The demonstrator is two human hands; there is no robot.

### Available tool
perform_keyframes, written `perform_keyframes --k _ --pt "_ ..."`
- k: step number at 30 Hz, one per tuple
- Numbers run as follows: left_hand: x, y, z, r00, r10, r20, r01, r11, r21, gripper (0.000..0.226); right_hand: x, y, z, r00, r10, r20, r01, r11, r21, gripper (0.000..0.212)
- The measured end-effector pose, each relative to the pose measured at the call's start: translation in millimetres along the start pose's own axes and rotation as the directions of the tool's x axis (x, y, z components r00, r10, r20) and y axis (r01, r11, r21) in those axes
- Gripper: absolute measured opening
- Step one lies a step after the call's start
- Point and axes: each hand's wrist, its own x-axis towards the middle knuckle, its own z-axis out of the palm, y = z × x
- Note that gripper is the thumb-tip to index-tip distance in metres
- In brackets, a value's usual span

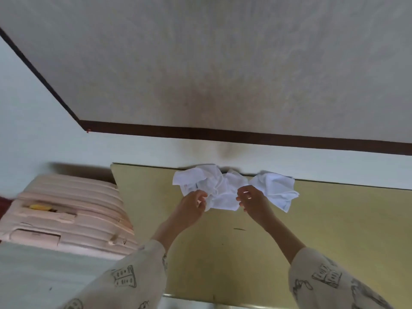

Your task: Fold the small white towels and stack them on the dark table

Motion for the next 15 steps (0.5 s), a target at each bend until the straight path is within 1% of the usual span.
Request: perform_keyframes --k 3,5,6,7,9,10,11,13,15 --pt "34 -7 26 0.995 -0.099 0.027 0.097 0.994 0.043 0.034 32 20 2 0.998 0.054 0.023 -0.051 0.992 -0.112 0.023" --pt "56 -14 42 0.990 -0.140 -0.010 0.140 0.987 0.080 0.042 52 30 6 0.996 0.079 0.048 -0.071 0.987 -0.147 0.029" --pt "67 -17 49 0.991 -0.123 -0.048 0.128 0.983 0.131 0.048 61 37 8 0.994 0.088 0.060 -0.078 0.984 -0.158 0.030" --pt "77 -20 54 0.994 -0.071 -0.081 0.087 0.973 0.216 0.054 68 42 11 0.993 0.097 0.071 -0.084 0.983 -0.164 0.030" --pt "96 -24 61 0.995 0.043 -0.086 -0.006 0.920 0.392 0.063 79 51 16 0.990 0.103 0.093 -0.087 0.984 -0.156 0.030" --pt "104 -24 61 0.995 0.066 -0.078 -0.025 0.897 0.441 0.063 83 55 18 0.989 0.106 0.103 -0.089 0.984 -0.154 0.030" --pt "111 -24 60 0.993 0.084 -0.084 -0.035 0.881 0.472 0.057 86 58 21 0.987 0.112 0.112 -0.094 0.984 -0.154 0.030" --pt "120 -25 55 0.974 0.169 -0.151 -0.066 0.850 0.523 0.035 90 60 25 0.986 0.109 0.126 -0.089 0.984 -0.153 0.031" --pt "124 -27 46 0.941 0.255 -0.224 -0.098 0.835 0.542 0.019 92 56 28 0.991 0.062 0.122 -0.042 0.987 -0.157 0.034"
